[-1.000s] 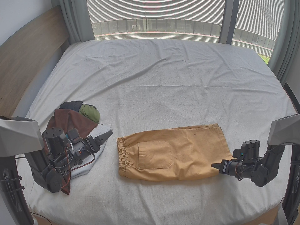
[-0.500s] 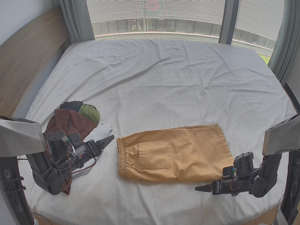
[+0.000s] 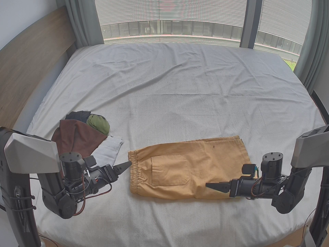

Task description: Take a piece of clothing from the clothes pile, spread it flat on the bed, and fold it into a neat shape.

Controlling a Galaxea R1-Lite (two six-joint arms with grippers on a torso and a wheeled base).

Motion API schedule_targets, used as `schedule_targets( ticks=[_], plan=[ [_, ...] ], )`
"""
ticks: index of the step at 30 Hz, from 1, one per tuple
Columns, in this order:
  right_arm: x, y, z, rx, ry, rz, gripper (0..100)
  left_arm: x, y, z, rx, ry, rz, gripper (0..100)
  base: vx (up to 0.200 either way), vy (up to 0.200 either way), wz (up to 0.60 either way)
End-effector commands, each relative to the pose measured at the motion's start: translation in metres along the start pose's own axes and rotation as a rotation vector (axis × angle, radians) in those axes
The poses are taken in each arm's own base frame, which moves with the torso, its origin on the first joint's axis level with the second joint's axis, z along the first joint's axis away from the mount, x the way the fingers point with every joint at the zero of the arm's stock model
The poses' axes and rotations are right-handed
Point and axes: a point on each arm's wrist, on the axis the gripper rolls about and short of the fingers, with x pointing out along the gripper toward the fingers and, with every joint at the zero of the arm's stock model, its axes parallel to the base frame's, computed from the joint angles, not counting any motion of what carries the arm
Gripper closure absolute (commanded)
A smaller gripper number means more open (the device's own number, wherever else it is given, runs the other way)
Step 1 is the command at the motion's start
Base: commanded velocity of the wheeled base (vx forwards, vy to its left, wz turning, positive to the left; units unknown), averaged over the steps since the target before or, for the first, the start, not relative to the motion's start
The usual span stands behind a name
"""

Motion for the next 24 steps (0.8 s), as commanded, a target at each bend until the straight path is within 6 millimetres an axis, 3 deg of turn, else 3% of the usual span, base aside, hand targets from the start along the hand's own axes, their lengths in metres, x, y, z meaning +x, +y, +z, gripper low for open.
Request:
schedule_targets(
  ticks=[1,6,13,24],
  plan=[
    [-0.001,0.008,0.021,-0.028,-0.083,0.035,0,0.004,0.004,-0.01,-0.014,0.035,0.014,0,0.0,0.0,0.0],
    [-0.007,-0.001,0.042,-0.042,-0.167,0.048,0,0.004,0.003,-0.015,-0.02,0.056,0.013,0,0.0,0.0,0.0],
    [-0.017,-0.012,0.055,-0.04,-0.221,0.027,0,0.006,0.0,-0.032,-0.032,0.107,0.025,0,0.0,0.0,0.0],
    [-0.022,-0.01,0.057,-0.042,-0.223,0.043,0,0.031,0.011,-0.042,-0.025,0.076,0.089,0,0.0,0.0,0.0]
  ],
)
